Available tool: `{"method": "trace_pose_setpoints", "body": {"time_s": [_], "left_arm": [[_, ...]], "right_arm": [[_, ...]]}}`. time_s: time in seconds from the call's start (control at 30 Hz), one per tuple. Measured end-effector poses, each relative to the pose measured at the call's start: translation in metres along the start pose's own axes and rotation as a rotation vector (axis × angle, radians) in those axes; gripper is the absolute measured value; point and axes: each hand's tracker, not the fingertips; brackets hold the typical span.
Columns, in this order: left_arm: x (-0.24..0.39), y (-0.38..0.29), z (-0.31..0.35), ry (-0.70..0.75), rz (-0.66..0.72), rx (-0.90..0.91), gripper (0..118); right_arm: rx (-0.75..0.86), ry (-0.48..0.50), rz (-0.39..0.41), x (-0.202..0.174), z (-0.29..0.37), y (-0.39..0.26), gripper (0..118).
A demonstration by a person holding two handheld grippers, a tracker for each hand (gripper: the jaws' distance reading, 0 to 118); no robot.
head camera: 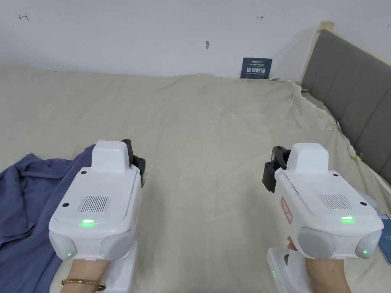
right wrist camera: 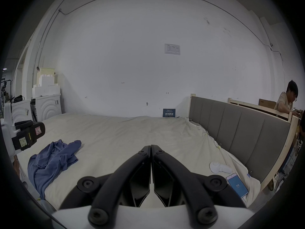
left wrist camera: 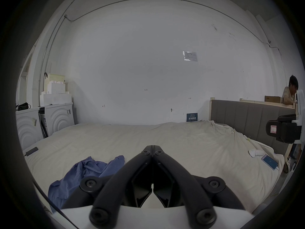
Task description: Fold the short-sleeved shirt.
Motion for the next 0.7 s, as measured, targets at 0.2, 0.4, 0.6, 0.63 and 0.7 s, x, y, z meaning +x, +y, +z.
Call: {"method": "trace_pose_setpoints", "body": {"time_s": [0.2, 0.4, 0.6, 0.63, 0.7], "left_arm": [[0.0006, 0.0007, 0.0008, -0.005, -0.002, 0.004, 0], [0.0004, 0.0014, 0.001, -0.006, -0.002, 0.008, 0], [0.001, 0.003, 0.0016, -0.007, -0.001, 0.01, 0], [0.0011, 0.0031, 0.0014, -0.009, -0.001, 0.01, 0], [0.0018, 0.0037, 0.0013, -0.011, -0.007, 0.011, 0]], "right_arm": [[0.004, 0.001, 0.007, -0.0004, 0.0012, 0.0009, 0], [0.009, 0.004, 0.009, 0.0, 0.0019, 0.0021, 0], [0.012, 0.003, 0.012, 0.0011, 0.002, 0.003, 0], [0.013, 0.003, 0.013, 0.0011, 0.0021, 0.0031, 0], [0.014, 0.001, 0.017, 0.0011, 0.0022, 0.0033, 0]]}}
